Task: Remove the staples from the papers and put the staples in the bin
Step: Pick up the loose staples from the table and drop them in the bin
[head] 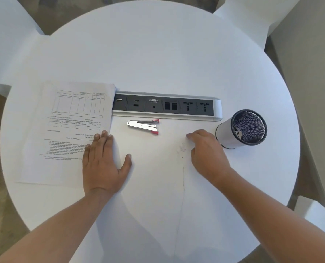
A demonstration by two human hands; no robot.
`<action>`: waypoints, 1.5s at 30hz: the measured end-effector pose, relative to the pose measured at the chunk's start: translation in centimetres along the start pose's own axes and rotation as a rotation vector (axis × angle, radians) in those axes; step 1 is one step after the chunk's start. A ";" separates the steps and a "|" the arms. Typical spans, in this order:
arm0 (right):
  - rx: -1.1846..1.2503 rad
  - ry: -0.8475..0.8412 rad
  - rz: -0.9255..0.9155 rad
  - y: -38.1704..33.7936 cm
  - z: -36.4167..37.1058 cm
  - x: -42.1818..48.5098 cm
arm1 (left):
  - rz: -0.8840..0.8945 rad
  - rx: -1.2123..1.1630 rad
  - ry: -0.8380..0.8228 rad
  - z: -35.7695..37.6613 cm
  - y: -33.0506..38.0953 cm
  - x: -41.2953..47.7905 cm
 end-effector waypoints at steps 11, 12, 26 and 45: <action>0.005 -0.016 0.005 0.6 0.1 -1.2 | 0.000 0.003 0.004 0.0 0.0 0.1; -0.002 0.011 0.083 1.6 -0.5 -0.9 | -0.001 0.005 0.002 0.0 0.0 0.1; -0.013 -0.151 0.025 -2.4 2.0 -0.6 | -0.005 0.006 -0.002 -0.1 0.0 0.0; 0.242 -0.024 0.362 2.5 0.4 -0.7 | 0.001 0.004 0.008 -0.2 0.1 0.0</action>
Point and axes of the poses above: each hand's wrist, its own x-axis towards the middle knuckle, its own z-axis out of the palm, y = z × x, the point moved 6 cm from there along x, towards the middle knuckle, and after that the axes turned 4 degrees about -z, right-handed, at the moved point
